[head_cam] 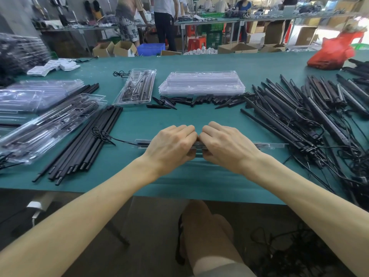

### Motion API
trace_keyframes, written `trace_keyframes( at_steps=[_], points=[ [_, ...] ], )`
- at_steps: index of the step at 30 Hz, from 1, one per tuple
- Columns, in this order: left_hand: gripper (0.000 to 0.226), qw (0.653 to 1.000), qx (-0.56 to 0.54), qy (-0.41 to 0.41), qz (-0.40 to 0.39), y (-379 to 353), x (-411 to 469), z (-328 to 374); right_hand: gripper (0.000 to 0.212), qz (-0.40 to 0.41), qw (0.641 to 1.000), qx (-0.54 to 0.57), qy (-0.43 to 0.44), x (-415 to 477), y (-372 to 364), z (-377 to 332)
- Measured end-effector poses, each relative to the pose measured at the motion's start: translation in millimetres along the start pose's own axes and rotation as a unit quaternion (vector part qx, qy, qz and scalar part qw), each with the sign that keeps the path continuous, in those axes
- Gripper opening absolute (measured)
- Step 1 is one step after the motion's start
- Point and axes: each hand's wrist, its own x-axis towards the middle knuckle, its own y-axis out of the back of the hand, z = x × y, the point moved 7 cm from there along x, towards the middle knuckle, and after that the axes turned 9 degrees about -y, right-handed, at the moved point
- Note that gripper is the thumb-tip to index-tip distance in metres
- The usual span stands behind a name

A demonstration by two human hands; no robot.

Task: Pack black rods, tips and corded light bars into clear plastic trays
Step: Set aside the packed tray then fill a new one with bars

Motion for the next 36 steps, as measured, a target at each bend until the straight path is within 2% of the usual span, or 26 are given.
trace_keyframes(
  at_steps=[3,6,10,13,16,20,23,24,26,28,30,31,34,36],
  points=[
    [0.016,1.0,0.01,-0.015,0.01,1,-3,3,0.005,-0.021,1.0,-0.001,-0.018,-3,-5,3],
    [0.01,1.0,0.018,-0.019,-0.005,-4,-10,3,0.009,-0.025,0.999,0.007,-0.021,-10,-9,4],
    [0.045,0.997,-0.006,0.058,-0.045,-15,-22,-12,0.044,-0.091,0.994,0.042,-0.049,-20,-18,13],
    [0.044,0.995,-0.007,0.052,-0.088,-27,-33,-15,0.059,-0.115,0.979,0.135,-0.103,-31,-16,25],
    [0.043,0.999,-0.002,0.004,-0.046,-22,-44,-12,0.063,-0.11,0.941,0.237,-0.215,-42,-14,55],
    [0.044,0.998,-0.008,-0.064,0.019,-18,-61,-6,0.055,-0.15,0.916,0.22,-0.3,-58,-24,96],
    [0.04,0.995,-0.016,-0.082,0.046,-17,-66,-6,0.044,-0.187,0.885,0.26,-0.338,-76,-36,110],
    [0.04,0.995,-0.015,-0.08,0.056,-16,-66,-8,0.045,-0.195,0.863,0.307,-0.35,-80,-39,111],
    [0.04,0.995,-0.009,-0.062,0.08,-12,-66,-16,0.055,-0.21,0.797,0.422,-0.378,-88,-41,109],
    [0.039,0.994,-0.01,-0.031,0.102,-8,-65,-25,0.065,-0.243,0.748,0.482,-0.387,-97,-40,101],
    [0.04,0.992,-0.019,0.008,0.122,-5,-64,-34,0.064,-0.294,0.691,0.542,-0.378,-105,-41,84],
    [0.042,0.991,-0.02,0.03,0.13,-4,-63,-38,0.063,-0.313,0.652,0.584,-0.369,-108,-42,73],
    [0.044,0.982,-0.019,0.117,0.149,-5,-58,-50,0.047,-0.33,0.529,0.712,-0.324,-111,-35,41],
    [0.044,0.971,-0.034,0.178,0.156,-9,-57,-58,0.028,-0.32,0.506,0.742,-0.302,-110,-30,28]
  ],
)
